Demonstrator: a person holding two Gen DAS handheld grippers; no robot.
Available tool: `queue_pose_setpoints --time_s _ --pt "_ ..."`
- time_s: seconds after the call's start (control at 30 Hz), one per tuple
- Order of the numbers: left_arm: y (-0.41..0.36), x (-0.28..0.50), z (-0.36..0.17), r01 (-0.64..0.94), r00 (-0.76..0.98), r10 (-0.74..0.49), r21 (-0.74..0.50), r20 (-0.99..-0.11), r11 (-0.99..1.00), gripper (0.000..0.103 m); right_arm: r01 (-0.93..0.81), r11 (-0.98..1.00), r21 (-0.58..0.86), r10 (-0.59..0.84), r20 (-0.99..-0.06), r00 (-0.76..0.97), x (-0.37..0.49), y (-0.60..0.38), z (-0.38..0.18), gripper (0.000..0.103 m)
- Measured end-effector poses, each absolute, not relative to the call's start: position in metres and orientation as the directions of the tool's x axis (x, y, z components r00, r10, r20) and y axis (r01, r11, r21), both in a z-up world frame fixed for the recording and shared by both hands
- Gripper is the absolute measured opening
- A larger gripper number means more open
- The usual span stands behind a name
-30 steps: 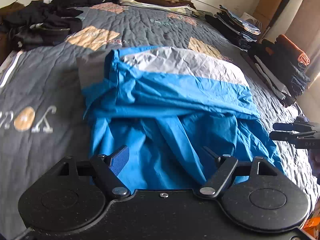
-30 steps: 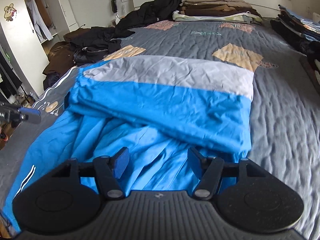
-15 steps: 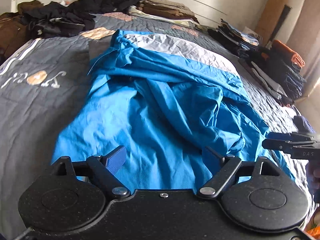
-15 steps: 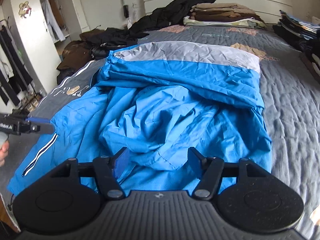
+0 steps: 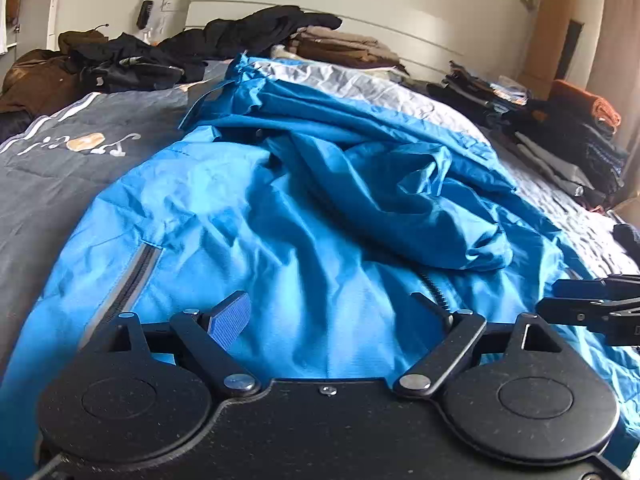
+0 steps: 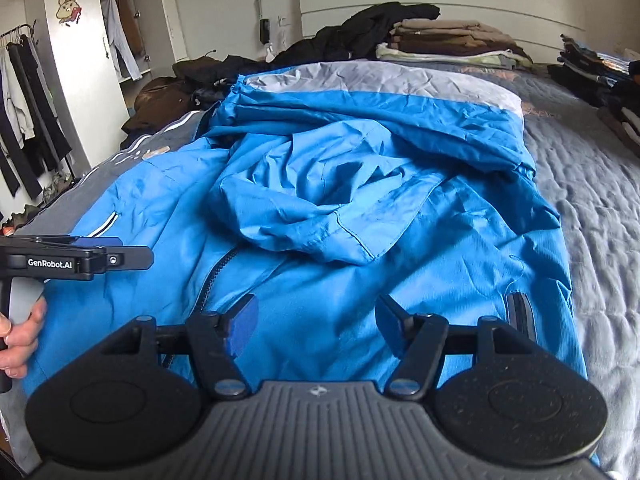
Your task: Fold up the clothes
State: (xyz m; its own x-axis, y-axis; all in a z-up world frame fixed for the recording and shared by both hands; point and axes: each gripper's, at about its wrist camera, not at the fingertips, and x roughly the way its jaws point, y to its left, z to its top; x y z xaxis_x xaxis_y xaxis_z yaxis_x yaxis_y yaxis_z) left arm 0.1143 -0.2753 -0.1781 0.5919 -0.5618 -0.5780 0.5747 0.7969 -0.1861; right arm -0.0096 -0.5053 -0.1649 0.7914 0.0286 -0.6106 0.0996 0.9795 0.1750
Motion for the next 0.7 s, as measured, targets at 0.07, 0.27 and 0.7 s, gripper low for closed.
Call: queue_pose_setpoints --time_s 0.07,0.27,0.7 --pt "-0.276 0.107 -0.179 0.593 0.597 -0.565 -0.161 -0.569 0.789 0.085 0.105 0.978 0.182 0.027 -0.601 0.799 -0.013 -0.502 -0.164 0.064" --pt "-0.272 0.092 -0.171 0.608 0.636 -0.561 -0.103 -0.530 0.787 0.085 0.109 0.984 0.143 -0.012 -0.553 0.833 -0.026 -0.494 -0.155 0.064" --pt "-0.259 0.061 -0.120 0.606 0.711 -0.549 -0.014 -0.440 0.796 0.089 0.124 0.984 0.124 -0.039 -0.532 0.846 -0.041 -0.485 -0.116 0.069"
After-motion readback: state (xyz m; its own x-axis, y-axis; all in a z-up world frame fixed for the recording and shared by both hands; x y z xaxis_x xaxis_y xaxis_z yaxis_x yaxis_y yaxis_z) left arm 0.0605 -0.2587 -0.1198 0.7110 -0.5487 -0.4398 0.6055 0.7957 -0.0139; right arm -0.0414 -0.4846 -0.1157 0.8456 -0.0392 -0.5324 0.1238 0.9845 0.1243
